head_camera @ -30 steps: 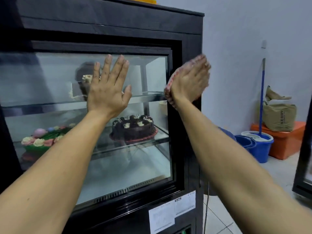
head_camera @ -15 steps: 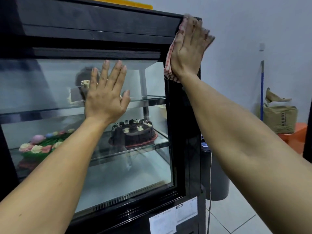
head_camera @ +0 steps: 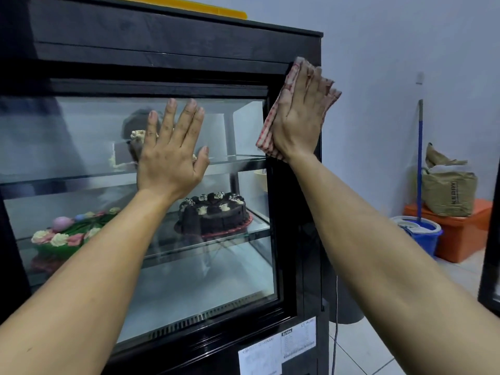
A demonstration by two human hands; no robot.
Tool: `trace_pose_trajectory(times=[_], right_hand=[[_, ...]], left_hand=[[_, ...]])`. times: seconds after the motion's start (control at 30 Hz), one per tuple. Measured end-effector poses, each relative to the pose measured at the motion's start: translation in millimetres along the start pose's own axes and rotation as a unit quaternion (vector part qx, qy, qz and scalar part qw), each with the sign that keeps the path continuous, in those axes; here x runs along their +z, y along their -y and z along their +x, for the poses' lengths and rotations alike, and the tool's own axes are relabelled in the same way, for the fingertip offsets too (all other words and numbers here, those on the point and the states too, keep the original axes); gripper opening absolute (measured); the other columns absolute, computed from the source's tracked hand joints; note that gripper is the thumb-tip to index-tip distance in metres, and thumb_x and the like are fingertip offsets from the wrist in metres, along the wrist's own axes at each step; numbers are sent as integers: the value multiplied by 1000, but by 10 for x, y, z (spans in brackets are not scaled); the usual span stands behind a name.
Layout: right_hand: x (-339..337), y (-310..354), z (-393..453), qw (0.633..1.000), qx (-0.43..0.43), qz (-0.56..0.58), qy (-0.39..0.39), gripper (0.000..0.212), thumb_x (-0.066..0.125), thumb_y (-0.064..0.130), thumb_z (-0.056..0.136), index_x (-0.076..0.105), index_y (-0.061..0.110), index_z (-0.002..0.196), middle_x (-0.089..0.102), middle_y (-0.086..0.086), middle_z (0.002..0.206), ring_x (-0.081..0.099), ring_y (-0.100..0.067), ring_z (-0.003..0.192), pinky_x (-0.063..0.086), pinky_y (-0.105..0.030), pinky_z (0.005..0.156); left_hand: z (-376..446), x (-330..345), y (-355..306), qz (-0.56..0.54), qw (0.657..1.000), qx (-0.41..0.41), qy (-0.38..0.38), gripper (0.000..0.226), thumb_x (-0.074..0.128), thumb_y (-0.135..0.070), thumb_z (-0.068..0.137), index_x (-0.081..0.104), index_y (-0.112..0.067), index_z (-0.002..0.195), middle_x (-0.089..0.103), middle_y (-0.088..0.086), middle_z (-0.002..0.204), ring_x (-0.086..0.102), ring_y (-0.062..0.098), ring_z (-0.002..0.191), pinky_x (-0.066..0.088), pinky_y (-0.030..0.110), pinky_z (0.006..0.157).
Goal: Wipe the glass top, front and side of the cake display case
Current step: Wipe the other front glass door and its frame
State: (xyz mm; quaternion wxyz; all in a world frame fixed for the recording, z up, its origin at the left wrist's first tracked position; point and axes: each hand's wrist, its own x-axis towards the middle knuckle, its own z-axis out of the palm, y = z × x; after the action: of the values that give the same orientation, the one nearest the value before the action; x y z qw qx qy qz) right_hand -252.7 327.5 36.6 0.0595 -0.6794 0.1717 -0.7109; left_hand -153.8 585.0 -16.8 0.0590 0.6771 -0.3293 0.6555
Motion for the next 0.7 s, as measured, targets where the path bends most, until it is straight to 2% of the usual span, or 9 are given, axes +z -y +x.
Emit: trace_pose_trajectory(times=[0.23,0.33,0.4,0.47,0.53,0.63,0.7], right_hand=[[-114,-312,-1011,999,-1,25,25,59,20,34,111,22,5,163,14,-18,171,6,-34,160,-8,-49,129],[-173,-575,-1865,999,11,18,40,58,21,32,113,23,2,162,14,-21,171,-2,-33,160,-2,-58,128],[-247,-791,-2616,994,59,18,96,62,18,37,112,17,3,164,6,-18,173,-2,-34,160,6,-64,127],[-363,-989,-3306,983,97,21,154,66,15,42,111,7,5,165,-3,-14,174,-1,-34,160,13,-63,125],[-459,-1108,-3829,975,120,17,186,68,17,41,110,-3,6,165,-9,-14,173,-4,-35,160,11,-59,125],[-478,-1069,-4099,967,170,17,189,72,21,41,108,-17,17,164,-16,-13,172,-8,-37,160,5,-54,126],[-420,-999,-3919,962,210,27,171,71,18,46,108,-18,22,163,-16,-11,172,-11,-33,160,8,-58,127]], left_hand=[[0,-18,-4,-3,1000,4,1,69,26,-47,108,9,-18,168,5,2,176,1,29,162,-2,52,130],[8,-18,8,-4,1000,3,7,70,25,-47,107,8,-18,168,3,2,176,-1,28,162,-5,50,130],[7,-11,16,-6,1000,3,8,70,25,-47,107,8,-18,168,3,2,176,-1,29,162,-4,51,130],[1,-2,13,-3,1000,2,6,71,26,-47,107,8,-18,168,3,2,176,0,29,162,-2,53,130],[-3,8,8,0,1000,1,5,71,27,-47,106,8,-18,168,3,2,176,0,29,162,-1,54,130],[-4,6,12,1,1000,2,-2,70,27,-47,107,9,-18,168,5,3,176,1,29,162,0,54,130],[5,2,11,3,1000,5,-6,70,26,-47,107,11,-17,168,6,3,175,3,30,162,-1,53,130]])
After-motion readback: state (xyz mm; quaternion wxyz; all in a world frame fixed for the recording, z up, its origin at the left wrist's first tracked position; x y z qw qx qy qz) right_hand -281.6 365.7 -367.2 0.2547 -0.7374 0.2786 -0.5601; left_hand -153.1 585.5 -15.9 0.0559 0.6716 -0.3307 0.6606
